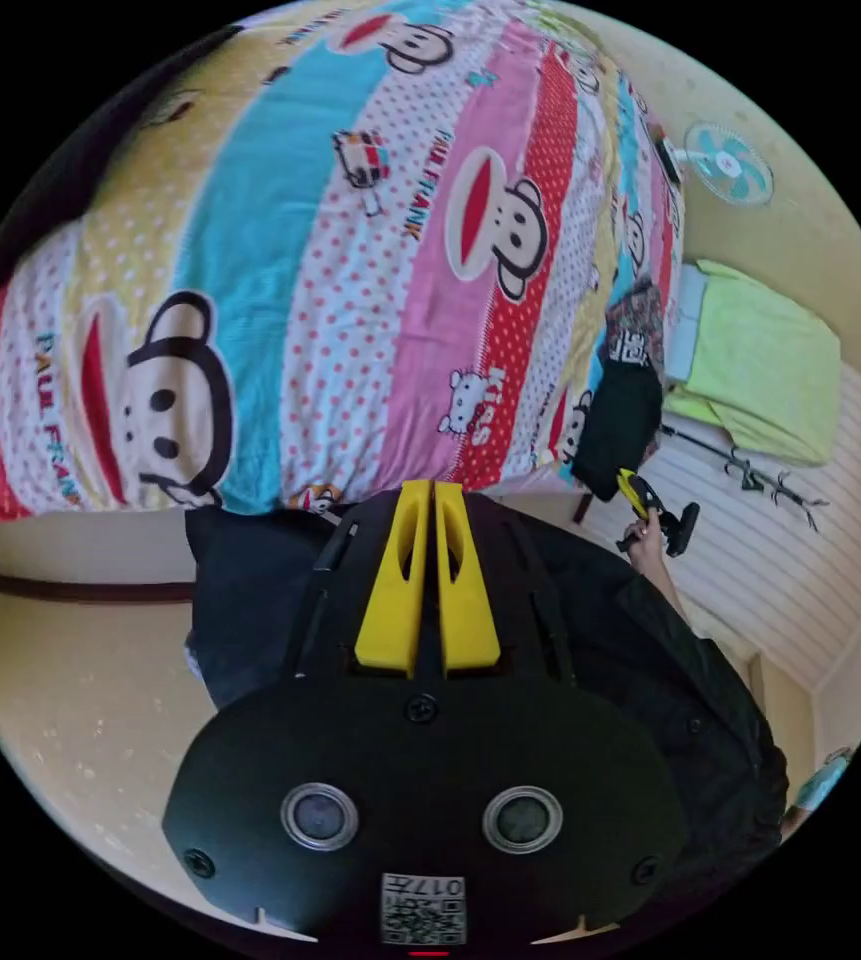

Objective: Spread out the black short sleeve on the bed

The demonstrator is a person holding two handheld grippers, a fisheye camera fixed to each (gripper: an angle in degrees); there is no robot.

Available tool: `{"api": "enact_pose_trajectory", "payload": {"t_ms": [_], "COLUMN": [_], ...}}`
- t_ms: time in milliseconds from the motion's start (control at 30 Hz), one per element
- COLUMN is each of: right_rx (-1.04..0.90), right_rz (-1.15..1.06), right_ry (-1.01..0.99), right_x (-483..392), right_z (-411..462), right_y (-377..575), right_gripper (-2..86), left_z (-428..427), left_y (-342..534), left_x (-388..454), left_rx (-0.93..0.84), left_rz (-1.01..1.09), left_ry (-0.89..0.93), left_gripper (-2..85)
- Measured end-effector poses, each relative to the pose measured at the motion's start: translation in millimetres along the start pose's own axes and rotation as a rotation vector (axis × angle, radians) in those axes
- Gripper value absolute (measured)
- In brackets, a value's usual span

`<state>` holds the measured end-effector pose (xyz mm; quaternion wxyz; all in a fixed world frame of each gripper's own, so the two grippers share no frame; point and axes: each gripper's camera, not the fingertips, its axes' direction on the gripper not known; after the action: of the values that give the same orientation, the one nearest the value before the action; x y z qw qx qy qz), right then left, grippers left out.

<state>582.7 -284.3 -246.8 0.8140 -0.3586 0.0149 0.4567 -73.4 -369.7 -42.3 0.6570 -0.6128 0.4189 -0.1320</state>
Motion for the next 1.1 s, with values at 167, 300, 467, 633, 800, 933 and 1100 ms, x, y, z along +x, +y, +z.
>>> {"api": "enact_pose_trajectory", "payload": {"t_ms": [167,300,467,633,800,933,1100], "right_rx": [0.072,0.060,0.043,-0.224,-0.635,-0.699,-0.276], "right_rz": [-0.029,0.038,-0.194,-0.721,-1.174,-1.126,-0.569], "right_ry": [0.066,-0.079,-1.000,-1.259,-1.344,-1.036,-1.306], "right_x": [44,77,56,-110,-183,-139,38], "right_z": [-31,-24,-37,-71,-91,-68,-107], "right_y": [-35,-22,2,58,132,141,74], "right_gripper": [8.7,5.0,2.2,1.3,1.0,1.1,1.2], "left_z": [22,7,20,29,43,66,97], "left_y": [64,87,101,85,61,45,44], "left_x": [-38,-45,-28,-16,10,29,29], "left_rx": [0.044,0.129,0.078,0.060,0.030,-0.042,-0.146], "left_rz": [-0.196,-0.240,-0.210,-0.215,-0.143,-0.059,0.016], "left_ry": [0.133,0.119,0.023,-0.009,-0.001,-0.059,-0.148], "left_gripper": [-0.7,-0.5,-0.5,-0.5,-0.3,0.1,0.5]}}
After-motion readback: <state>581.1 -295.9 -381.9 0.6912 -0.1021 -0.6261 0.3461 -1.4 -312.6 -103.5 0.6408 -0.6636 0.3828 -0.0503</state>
